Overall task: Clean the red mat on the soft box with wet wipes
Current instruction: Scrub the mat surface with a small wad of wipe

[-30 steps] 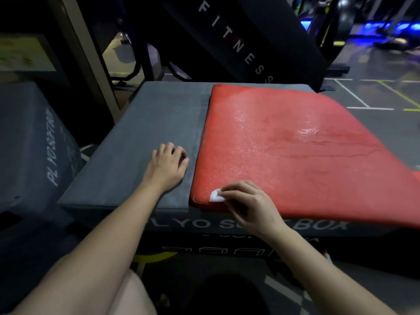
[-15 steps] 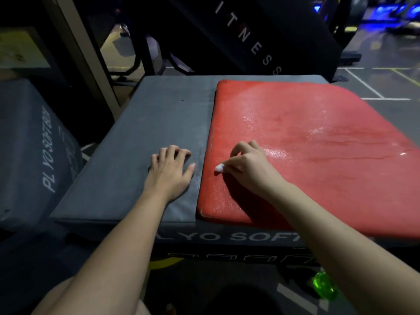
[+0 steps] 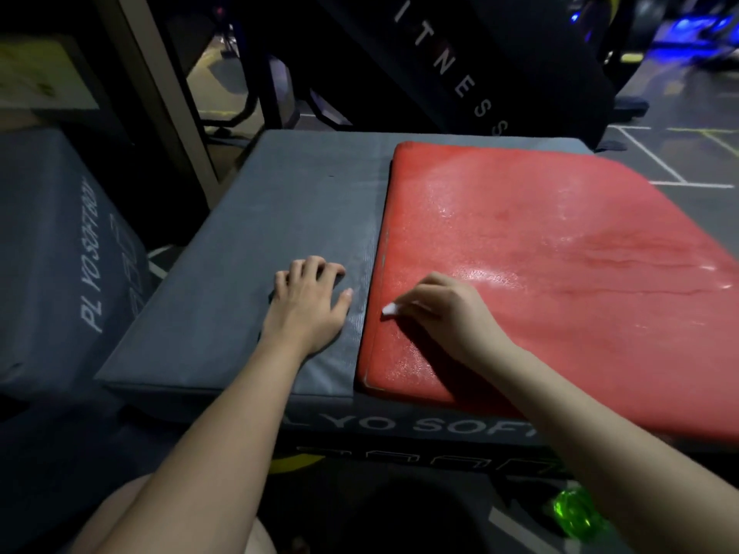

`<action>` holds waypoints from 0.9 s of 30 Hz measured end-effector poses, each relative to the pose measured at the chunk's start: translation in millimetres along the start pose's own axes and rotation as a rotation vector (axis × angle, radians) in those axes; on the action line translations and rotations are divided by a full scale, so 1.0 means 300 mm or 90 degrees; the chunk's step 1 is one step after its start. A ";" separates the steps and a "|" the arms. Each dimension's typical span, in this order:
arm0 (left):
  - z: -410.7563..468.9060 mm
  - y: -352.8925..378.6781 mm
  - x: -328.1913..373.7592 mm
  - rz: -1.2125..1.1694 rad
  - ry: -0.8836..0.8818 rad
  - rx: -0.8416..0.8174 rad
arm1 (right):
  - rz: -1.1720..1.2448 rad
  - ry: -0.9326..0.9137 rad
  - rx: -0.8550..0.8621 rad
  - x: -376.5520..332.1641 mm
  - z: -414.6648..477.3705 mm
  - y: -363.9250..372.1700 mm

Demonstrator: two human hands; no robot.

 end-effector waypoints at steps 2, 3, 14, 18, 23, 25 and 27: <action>0.000 0.000 -0.004 0.005 -0.003 -0.016 | -0.013 0.025 0.052 0.027 -0.002 -0.001; 0.002 -0.002 -0.005 0.013 -0.007 -0.025 | -0.029 0.015 0.057 0.017 -0.016 0.011; 0.092 -0.040 0.022 0.094 0.056 -0.215 | -0.041 0.099 -0.037 -0.068 -0.136 0.002; 0.138 -0.027 -0.024 0.094 0.034 -0.200 | -0.004 0.097 -0.023 -0.073 -0.168 -0.022; 0.128 0.034 -0.080 -0.004 -0.106 -0.095 | -0.106 0.068 -0.010 -0.033 -0.099 -0.022; 0.124 0.056 -0.096 -0.003 -0.131 -0.076 | -0.120 0.073 0.015 0.008 -0.048 -0.020; 0.133 0.092 -0.093 -0.004 -0.112 -0.100 | -0.125 0.066 0.050 0.044 0.014 -0.019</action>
Point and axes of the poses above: each hand's wrist, its own z-axis towards the middle knuckle, its own y-axis out of the palm, x = y × z, the point moved 10 cm from there along z, towards the middle knuckle, and after that the axes turned 13 degrees about z, right-handed, at the moved point
